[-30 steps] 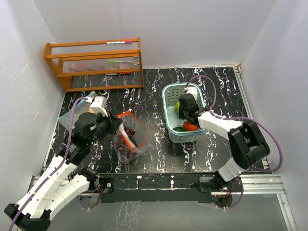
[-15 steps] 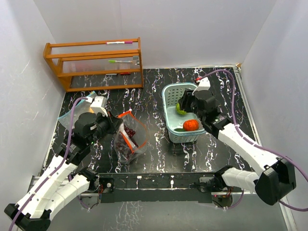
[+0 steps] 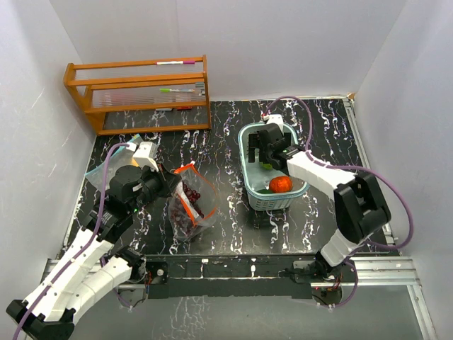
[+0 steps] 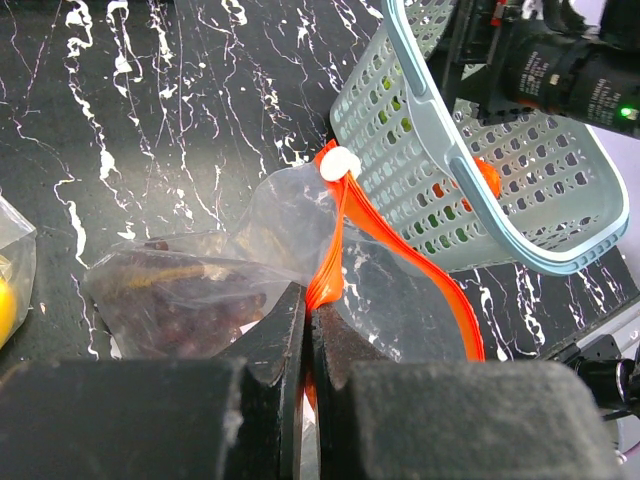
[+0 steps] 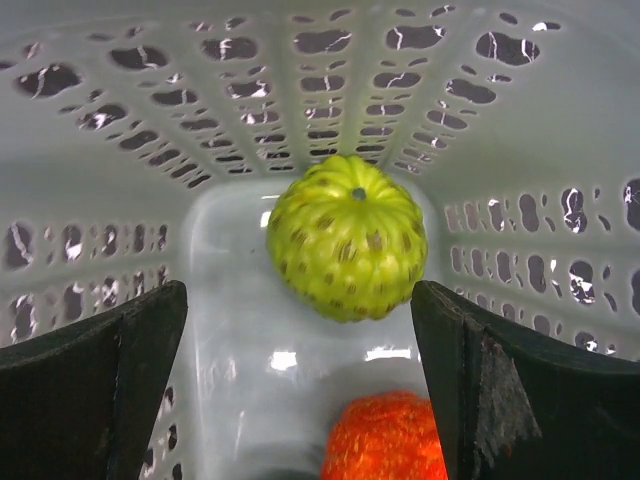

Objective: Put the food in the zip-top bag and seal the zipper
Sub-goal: Pick up the fake fruit from the bin.

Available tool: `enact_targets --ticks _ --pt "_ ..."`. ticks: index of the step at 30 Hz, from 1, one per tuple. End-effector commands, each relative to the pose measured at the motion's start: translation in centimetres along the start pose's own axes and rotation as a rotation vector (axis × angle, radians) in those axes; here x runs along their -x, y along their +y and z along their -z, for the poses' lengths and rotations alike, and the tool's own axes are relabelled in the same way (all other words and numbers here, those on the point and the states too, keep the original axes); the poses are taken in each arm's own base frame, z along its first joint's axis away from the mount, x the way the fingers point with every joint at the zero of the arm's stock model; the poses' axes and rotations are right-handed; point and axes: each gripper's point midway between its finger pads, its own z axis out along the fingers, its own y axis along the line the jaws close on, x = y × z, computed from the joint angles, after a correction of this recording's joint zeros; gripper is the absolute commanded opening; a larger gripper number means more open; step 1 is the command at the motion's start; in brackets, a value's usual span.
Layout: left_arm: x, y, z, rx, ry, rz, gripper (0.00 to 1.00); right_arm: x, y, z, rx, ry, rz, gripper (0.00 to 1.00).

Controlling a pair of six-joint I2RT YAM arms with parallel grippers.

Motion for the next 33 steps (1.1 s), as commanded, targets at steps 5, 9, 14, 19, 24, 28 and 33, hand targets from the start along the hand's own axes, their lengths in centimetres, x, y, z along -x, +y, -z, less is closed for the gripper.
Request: enact_targets --ticks 5,9,14,19,24,28,33 --pt "2.4 -1.2 0.6 -0.042 -0.082 -0.017 0.0 1.4 -1.2 -3.0 -0.087 -0.007 -0.051 0.99" --pt "2.1 -1.2 0.4 -0.049 -0.078 -0.013 0.0 -0.1 -1.7 -4.8 -0.134 0.016 -0.041 0.99" --pt "2.2 -1.2 0.2 -0.045 -0.079 -0.017 0.0 -2.0 -2.0 -6.4 -0.163 0.061 -0.033 0.91" --pt "2.1 -1.1 0.1 -0.039 -0.074 -0.022 0.0 -3.0 -2.1 -6.9 -0.158 0.069 -0.037 0.61" --pt "2.0 -1.1 -0.1 -0.043 -0.073 -0.02 0.0 -1.7 -1.9 -5.8 -0.128 0.018 -0.032 0.15" --pt "2.2 -1.1 -0.1 -0.043 -0.077 -0.02 0.0 1.4 -1.1 -2.2 -0.042 -0.057 -0.052 0.08" --pt "2.0 -1.2 -0.2 -0.047 -0.071 -0.018 0.0 5.1 0.9 4.8 0.172 -0.181 -0.09 0.08"
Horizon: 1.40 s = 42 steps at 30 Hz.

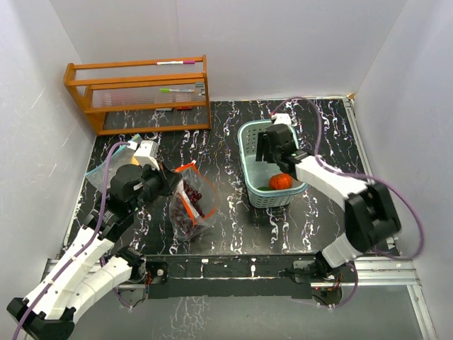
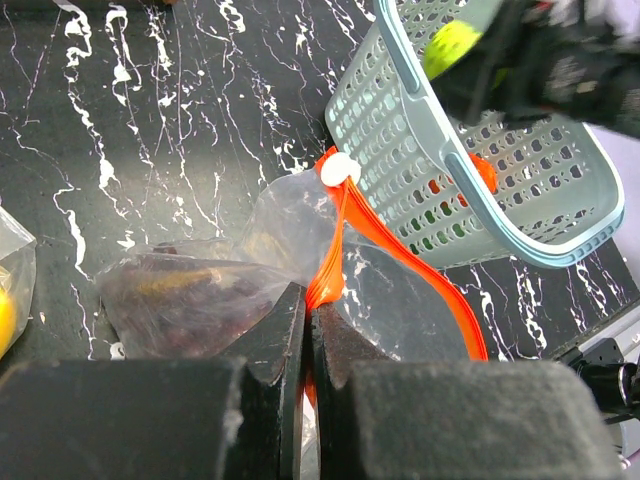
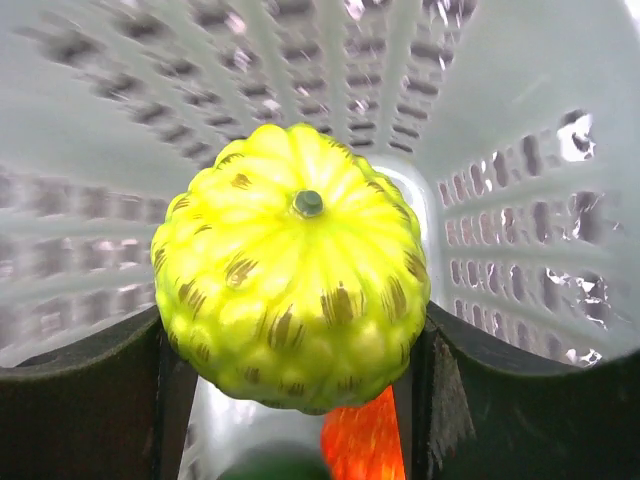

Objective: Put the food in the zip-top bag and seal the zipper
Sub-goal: Pick up the fake fruit from the bin, then place the fake fruit in the zipper food storage bag.

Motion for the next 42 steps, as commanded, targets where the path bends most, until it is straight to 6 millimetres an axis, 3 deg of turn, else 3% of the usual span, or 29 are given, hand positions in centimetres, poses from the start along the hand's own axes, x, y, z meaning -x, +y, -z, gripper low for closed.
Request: enact_targets --ticks 1,4,8,11,16,20,24,34,37,42 --pt "1.7 -1.1 0.1 -0.043 -0.06 -0.008 0.0 7.0 2.6 7.9 0.235 -0.232 -0.065 0.08" --pt "1.5 -1.2 -0.2 -0.053 -0.054 -0.001 0.0 8.4 4.0 12.1 0.382 -0.295 -0.065 0.08" --pt "1.4 -1.6 -0.4 -0.07 -0.045 0.009 0.0 8.9 8.3 17.6 0.701 -0.303 0.013 0.08" --pt "1.4 -1.8 -0.5 -0.08 -0.041 0.013 0.0 8.1 11.9 21.4 0.892 -0.293 0.075 0.08" --pt "0.9 -2.0 -0.7 -0.092 -0.024 0.021 0.0 4.9 19.0 27.9 1.13 -0.283 0.199 0.08" --pt "0.7 -2.1 -0.7 -0.1 -0.017 0.025 0.0 3.6 22.4 30.8 1.242 -0.281 0.233 0.08" --pt "0.4 -2.0 -0.7 -0.102 -0.01 0.027 0.0 1.9 24.5 30.4 1.269 -0.22 0.264 0.08" --pt "0.6 -2.1 -0.4 -0.105 -0.014 0.022 0.0 -3.4 24.2 19.7 0.906 0.018 0.249 0.15" --pt "0.7 -2.1 -0.3 -0.101 -0.015 0.018 0.0 -3.8 23.4 18.0 0.804 0.047 0.24 0.29" --pt "0.7 -1.9 -0.4 -0.095 -0.017 0.015 0.0 -2.5 23.3 19.2 0.823 0.007 0.251 0.72"
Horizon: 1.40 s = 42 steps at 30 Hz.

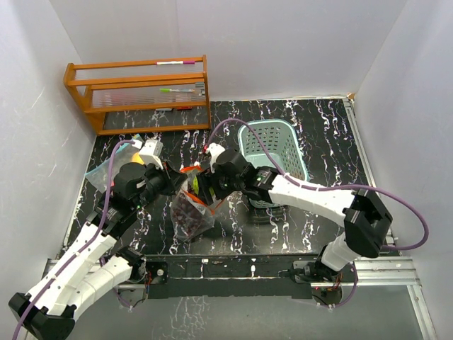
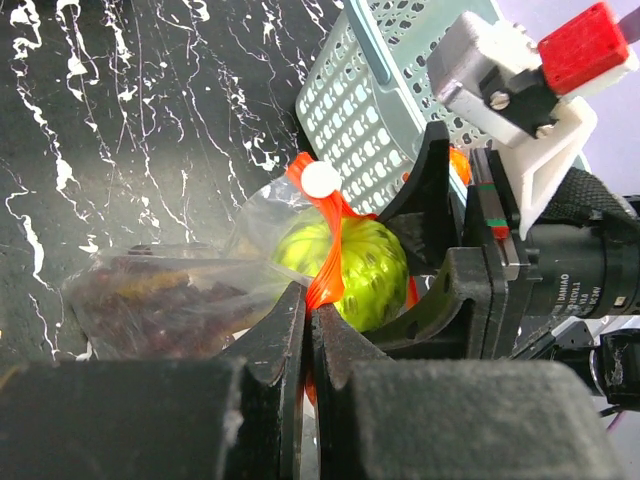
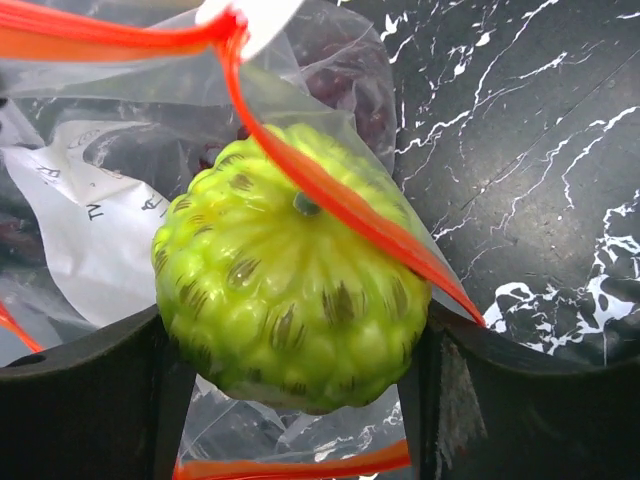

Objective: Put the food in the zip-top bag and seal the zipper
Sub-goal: Place the fake fruit in the zipper food storage bag, then pick up the fake fruit from the bin.

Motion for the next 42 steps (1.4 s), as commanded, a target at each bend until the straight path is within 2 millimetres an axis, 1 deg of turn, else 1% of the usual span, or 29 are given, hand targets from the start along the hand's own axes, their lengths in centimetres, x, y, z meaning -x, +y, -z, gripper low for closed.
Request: enact_targets --ticks 1,2,3,6,8,9,10,11,13,18,21,24,26,30,35,39,42 --pt "1.2 -0.9 0.4 -0.036 -0.044 -0.01 0.0 5.3 1.6 2.9 0.005 -0.147 0.028 0.8" --pt "1.1 -0.9 0.3 -0.037 -0.041 -0.009 0.0 5.6 1.8 3.4 0.007 -0.157 0.033 0.93" --pt "1.0 -0.8 0.2 -0.036 -0.04 -0.008 0.0 5.9 1.9 3.9 0.008 -0.17 0.036 0.98" --pt "0.9 -0.8 0.1 -0.037 -0.037 -0.007 0.0 7.2 2.4 6.1 0.016 -0.223 0.044 0.98" --pt "0.9 -0.8 0.0 -0.035 -0.035 -0.006 0.0 7.6 2.5 7.4 0.009 -0.246 0.042 0.98" --pt "1.0 -0.8 0.0 -0.036 -0.037 -0.007 0.0 7.9 2.2 8.1 -0.01 -0.258 0.033 0.98" --pt "1.0 -0.9 0.0 -0.038 -0.036 -0.007 0.0 8.2 1.4 8.7 -0.06 -0.277 0.016 0.98" --pt "1.0 -0.9 0.0 -0.038 -0.037 -0.006 0.0 8.4 0.5 9.3 -0.114 -0.286 -0.002 0.98" --pt "1.0 -0.9 0.1 -0.041 -0.037 -0.004 0.0 8.8 -2.2 10.6 -0.236 -0.294 -0.054 0.98" --pt "0.9 -1.0 0.3 -0.045 -0.037 -0.003 0.0 8.4 -11.5 12.6 -0.489 -0.223 -0.179 0.98" --pt "1.0 -1.0 0.4 -0.045 -0.04 -0.008 0.0 7.8 -15.3 13.3 -0.589 -0.196 -0.211 0.98" --pt "1.1 -1.0 0.5 -0.047 -0.045 -0.009 0.0 6.2 -18.6 13.6 -0.701 -0.134 -0.237 0.98" --pt "1.1 -1.0 0.6 -0.048 -0.047 -0.009 0.0 4.5 -20.0 13.4 -0.746 -0.065 -0.252 0.98" --pt "1.0 -0.9 0.6 -0.044 -0.047 -0.011 0.0 1.6 -21.1 12.5 -0.77 0.042 -0.27 0.97" --pt "0.9 -0.8 0.6 -0.043 -0.047 -0.015 0.0 -2.4 -22.2 12.0 -0.834 0.176 -0.307 0.96" --pt "0.8 -0.7 0.7 -0.037 -0.047 -0.018 0.0 -4.4 -23.0 11.2 -0.863 0.231 -0.322 0.96" --pt "1.1 -0.9 1.0 -0.045 -0.056 -0.021 0.0 -5.9 -23.7 10.5 -0.881 0.281 -0.341 0.96"
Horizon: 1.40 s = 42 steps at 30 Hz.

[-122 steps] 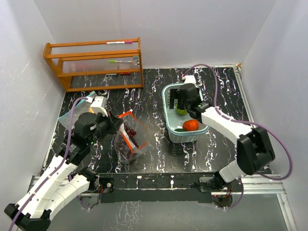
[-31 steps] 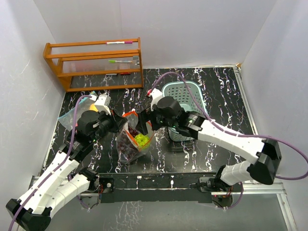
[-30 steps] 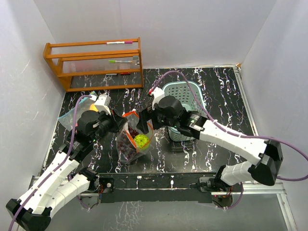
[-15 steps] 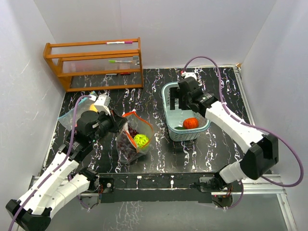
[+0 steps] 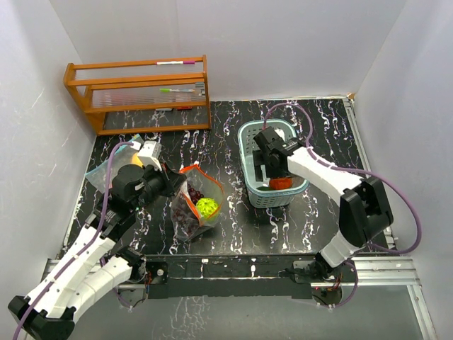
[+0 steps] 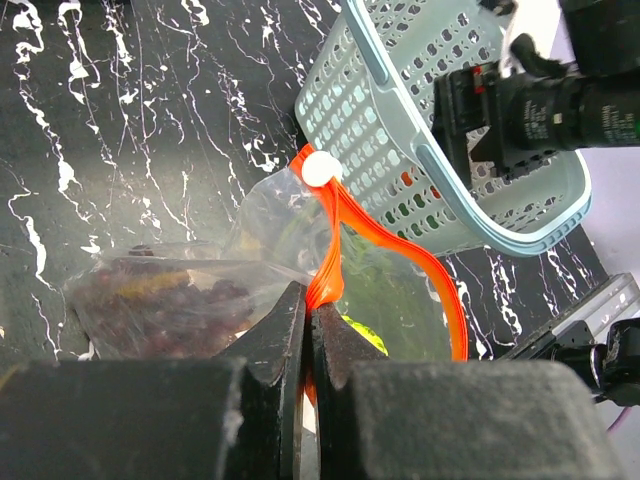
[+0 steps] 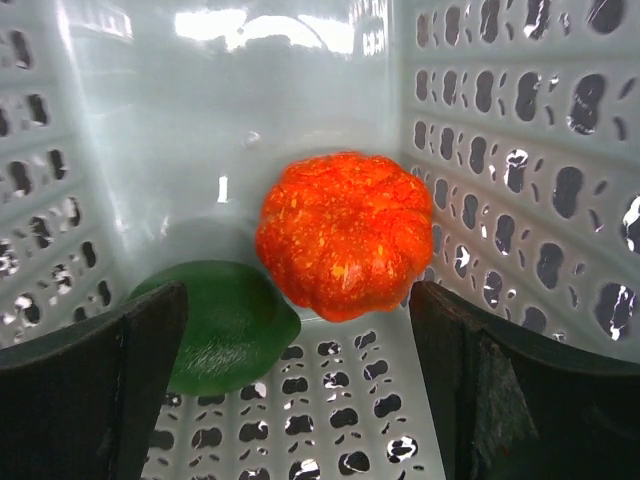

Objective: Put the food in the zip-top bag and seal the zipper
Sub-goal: Pick up the fake fruit from the bin, then place the fake fruit in the zipper food storage bag.

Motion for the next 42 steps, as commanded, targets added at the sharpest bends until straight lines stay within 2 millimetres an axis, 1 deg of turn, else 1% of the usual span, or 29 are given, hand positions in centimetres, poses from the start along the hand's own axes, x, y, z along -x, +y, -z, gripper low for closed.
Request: enact_targets --ticks 1,6,9,11,12,13,15,16,17,19,21,22,26,30,32,34,36,38,39,40,42 --pt "1.4 -1.1 0.7 -0.042 -0.049 -0.018 0.0 -0.9 -0.9 -1.7 -0.066 0.035 -0.03 0.96" --pt "1.6 -1.1 0.7 -0.039 -0.056 -0.037 0.0 -1.4 -1.8 -4.0 -0.1 0.054 -0.076 0.96" --pt "1.6 -0.9 0.7 -0.027 -0.056 -0.05 0.0 -2.5 -2.1 -5.9 -0.118 0.093 -0.08 0.96" --pt "1.5 -0.8 0.6 -0.021 -0.054 -0.057 0.0 -2.8 -1.8 -6.7 -0.109 0.103 -0.083 0.95" --pt "1.5 -0.7 0.5 -0.019 -0.054 -0.058 0.0 -3.5 -1.6 -7.6 -0.107 0.127 -0.075 0.93" --pt "1.4 -0.7 0.5 -0.018 -0.051 -0.059 0.0 -3.7 -1.3 -8.0 -0.095 0.134 -0.075 0.89" --pt "1.6 -0.7 0.4 -0.017 -0.053 -0.059 0.0 -3.6 -0.7 -8.4 -0.068 0.136 -0.074 0.75" --pt "1.6 -0.8 0.4 -0.019 -0.054 -0.06 0.0 -3.5 -0.5 -8.3 -0.055 0.132 -0.074 0.64" --pt "1.6 -0.7 0.4 -0.017 -0.053 -0.061 0.0 -3.2 -0.4 -8.1 -0.047 0.123 -0.077 0.57" --pt "1.7 -0.7 0.3 -0.015 -0.053 -0.062 0.0 -2.1 -0.1 -7.4 -0.027 0.089 -0.082 0.46" --pt "1.7 -0.7 0.2 -0.016 -0.051 -0.06 0.0 -0.4 0.1 -5.8 0.006 0.029 -0.093 0.37" --pt "1.7 -0.8 0.1 -0.019 -0.05 -0.059 0.0 0.3 0.2 -5.0 0.023 0.002 -0.093 0.34" --pt "1.6 -1.0 -0.1 -0.026 -0.046 -0.052 0.0 3.8 1.3 -0.5 0.158 -0.143 -0.104 0.33" --pt "1.4 -1.0 -0.4 -0.029 -0.038 -0.042 0.0 6.5 2.1 4.9 0.295 -0.289 -0.1 0.33" --pt "1.2 -1.1 -0.6 -0.035 -0.033 -0.037 0.0 7.6 2.9 8.1 0.394 -0.365 -0.078 0.32" --pt "0.9 -1.1 -0.8 -0.038 -0.024 -0.032 0.0 8.5 4.2 11.7 0.528 -0.439 -0.044 0.32" --pt "0.7 -1.1 -1.1 -0.044 -0.017 -0.026 0.0 8.7 6.2 15.5 0.686 -0.504 0.008 0.31" --pt "0.5 -1.2 -1.2 -0.049 -0.011 -0.017 0.0 8.3 8.5 19.4 0.843 -0.563 0.067 0.31" --pt "0.5 -1.3 -1.3 -0.053 -0.008 -0.013 0.0 8.0 9.8 21.3 0.911 -0.591 0.098 0.31" --pt "0.4 -1.4 -1.4 -0.06 -0.007 -0.01 0.0 7.3 11.5 23.5 0.991 -0.621 0.143 0.31" --pt "0.3 -1.5 -1.4 -0.066 -0.003 -0.004 0.0 6.0 14.0 26.2 1.087 -0.652 0.205 0.31"
